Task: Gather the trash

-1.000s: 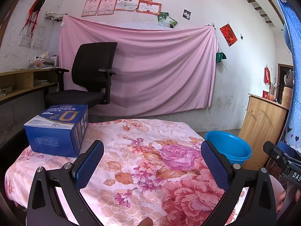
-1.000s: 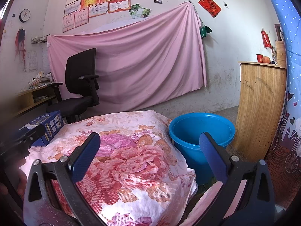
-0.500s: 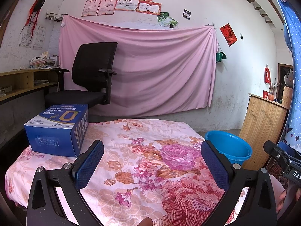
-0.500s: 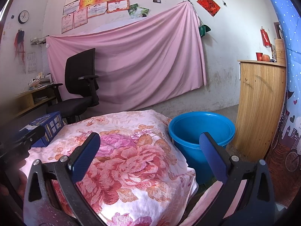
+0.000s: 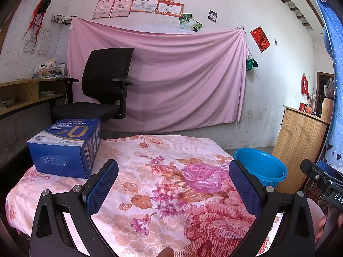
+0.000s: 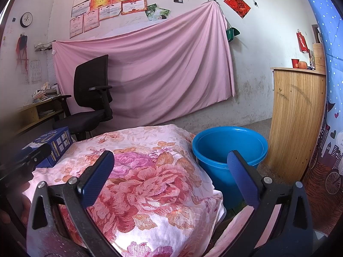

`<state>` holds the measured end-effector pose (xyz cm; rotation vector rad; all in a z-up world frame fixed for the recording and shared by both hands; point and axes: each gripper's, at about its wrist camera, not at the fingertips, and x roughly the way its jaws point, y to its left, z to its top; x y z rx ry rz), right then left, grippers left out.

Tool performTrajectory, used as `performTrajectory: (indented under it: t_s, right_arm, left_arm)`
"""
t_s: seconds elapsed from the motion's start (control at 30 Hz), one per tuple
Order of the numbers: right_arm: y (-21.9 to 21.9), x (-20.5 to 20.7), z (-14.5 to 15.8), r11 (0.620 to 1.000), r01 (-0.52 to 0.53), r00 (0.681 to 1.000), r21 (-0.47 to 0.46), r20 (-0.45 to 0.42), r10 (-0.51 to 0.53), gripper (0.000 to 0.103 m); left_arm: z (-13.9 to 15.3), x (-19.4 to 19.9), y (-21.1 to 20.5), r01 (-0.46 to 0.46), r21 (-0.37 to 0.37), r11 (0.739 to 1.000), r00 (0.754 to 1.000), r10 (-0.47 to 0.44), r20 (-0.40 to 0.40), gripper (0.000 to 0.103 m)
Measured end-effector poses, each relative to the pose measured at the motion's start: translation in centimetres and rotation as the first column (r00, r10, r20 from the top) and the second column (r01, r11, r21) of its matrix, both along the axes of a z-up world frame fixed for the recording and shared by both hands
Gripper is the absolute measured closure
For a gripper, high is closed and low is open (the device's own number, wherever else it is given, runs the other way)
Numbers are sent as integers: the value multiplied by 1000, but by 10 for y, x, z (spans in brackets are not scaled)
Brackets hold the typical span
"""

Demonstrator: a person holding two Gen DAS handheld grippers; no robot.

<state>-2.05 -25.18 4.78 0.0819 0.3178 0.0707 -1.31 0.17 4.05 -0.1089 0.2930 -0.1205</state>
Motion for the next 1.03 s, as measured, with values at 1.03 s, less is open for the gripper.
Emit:
performTrajectory:
  t_s: [1.03]
  right_arm:
    - [2,-2,-3,1000,1,1000,3,-7,-1,0]
  left_arm:
    - [-4,-1,7,-48,17,999,999,47,12,2]
